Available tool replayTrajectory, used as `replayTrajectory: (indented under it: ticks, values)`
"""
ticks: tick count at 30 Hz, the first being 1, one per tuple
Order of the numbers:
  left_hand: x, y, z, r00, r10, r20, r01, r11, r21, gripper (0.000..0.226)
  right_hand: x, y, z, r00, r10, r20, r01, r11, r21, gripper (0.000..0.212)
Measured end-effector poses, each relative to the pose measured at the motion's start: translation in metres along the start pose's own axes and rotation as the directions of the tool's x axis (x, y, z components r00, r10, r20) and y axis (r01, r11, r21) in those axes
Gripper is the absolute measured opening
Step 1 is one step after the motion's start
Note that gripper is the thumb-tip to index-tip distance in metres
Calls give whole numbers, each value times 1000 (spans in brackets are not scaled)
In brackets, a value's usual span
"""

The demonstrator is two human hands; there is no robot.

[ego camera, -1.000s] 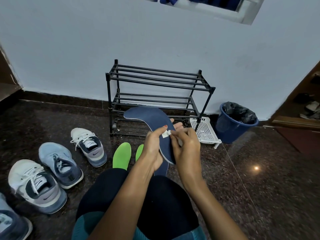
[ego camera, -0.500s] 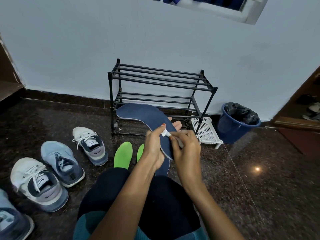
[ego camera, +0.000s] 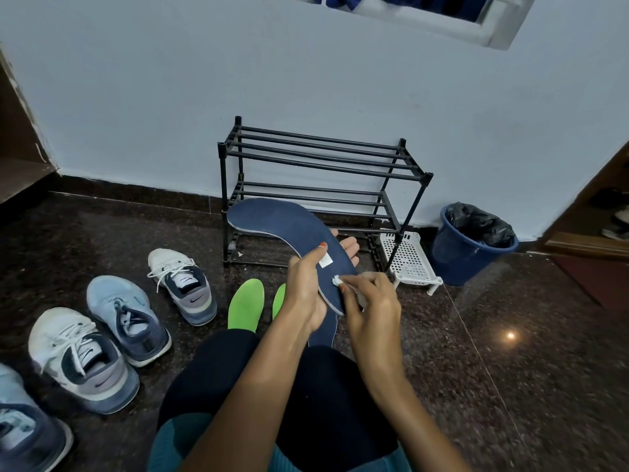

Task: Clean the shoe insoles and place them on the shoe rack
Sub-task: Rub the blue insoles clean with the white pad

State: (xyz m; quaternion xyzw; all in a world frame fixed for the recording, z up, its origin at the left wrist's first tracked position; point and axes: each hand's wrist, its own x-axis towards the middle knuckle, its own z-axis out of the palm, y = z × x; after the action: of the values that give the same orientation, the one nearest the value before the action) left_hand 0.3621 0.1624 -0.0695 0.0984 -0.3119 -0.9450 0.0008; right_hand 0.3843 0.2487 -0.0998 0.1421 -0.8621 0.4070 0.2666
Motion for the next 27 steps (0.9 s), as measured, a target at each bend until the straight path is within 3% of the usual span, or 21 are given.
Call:
replayTrajectory:
  ticks: [6, 19, 27]
  values:
    - [0, -1, -2, 999, -14, 50, 12, 999, 33, 26, 22, 1, -2, 999, -17, -47, 17, 1000, -13, 15]
    - [5, 0, -7, 999, 43, 30, -44, 998, 33, 27, -4, 13, -4, 1000, -28, -5, 28, 999, 18, 19]
    - [8, -2, -10, 996, -14, 86, 14, 1000, 3, 26, 7, 11, -11, 998, -33, -49, 35, 999, 36, 17]
